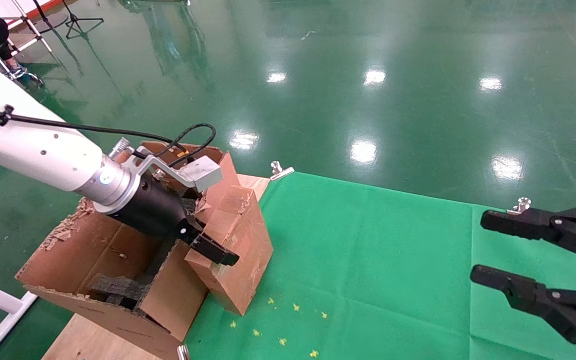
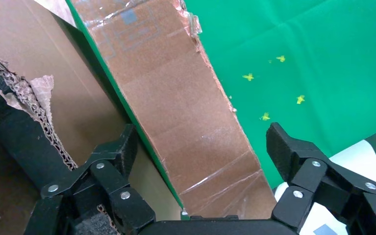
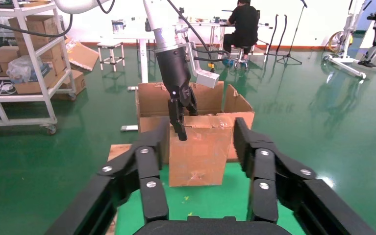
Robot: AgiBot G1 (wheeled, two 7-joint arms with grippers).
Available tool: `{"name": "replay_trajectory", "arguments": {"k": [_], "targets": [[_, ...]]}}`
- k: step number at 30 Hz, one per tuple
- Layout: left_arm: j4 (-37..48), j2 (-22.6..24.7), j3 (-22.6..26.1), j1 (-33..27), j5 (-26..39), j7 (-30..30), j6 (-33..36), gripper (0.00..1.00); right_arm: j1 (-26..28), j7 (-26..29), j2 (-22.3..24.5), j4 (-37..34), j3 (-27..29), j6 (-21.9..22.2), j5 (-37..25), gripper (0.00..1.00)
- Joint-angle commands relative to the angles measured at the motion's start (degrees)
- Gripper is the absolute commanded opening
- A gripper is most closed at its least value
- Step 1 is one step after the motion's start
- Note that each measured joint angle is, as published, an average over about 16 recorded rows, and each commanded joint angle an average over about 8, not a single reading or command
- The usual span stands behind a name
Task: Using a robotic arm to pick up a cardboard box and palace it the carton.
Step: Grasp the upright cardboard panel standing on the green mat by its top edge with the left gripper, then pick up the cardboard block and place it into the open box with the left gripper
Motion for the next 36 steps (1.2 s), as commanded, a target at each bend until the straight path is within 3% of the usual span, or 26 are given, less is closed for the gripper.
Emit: {"name": "replay_trajectory", "arguments": {"k": [1,26,36], "targets": [[0.0,0.0,-0.1,0.0,-0.1,0.0,0.0,0.00,0.0,0.0,0.0,0.0,0.0,0.0,0.0,1.00],[0.1,-0.4,-0.6,-0.1,-0.6,-0.3,-0.1,0.00,0.0,0.0,0.0,0.0,0.0,0.0,0.0,1.00],[3.7,-4.9,-6.6,-6.2,-6.2,0.6,-2.7,0.00,0.0,0.0,0.0,0.0,0.0,0.0,0.0,1.00]]}}
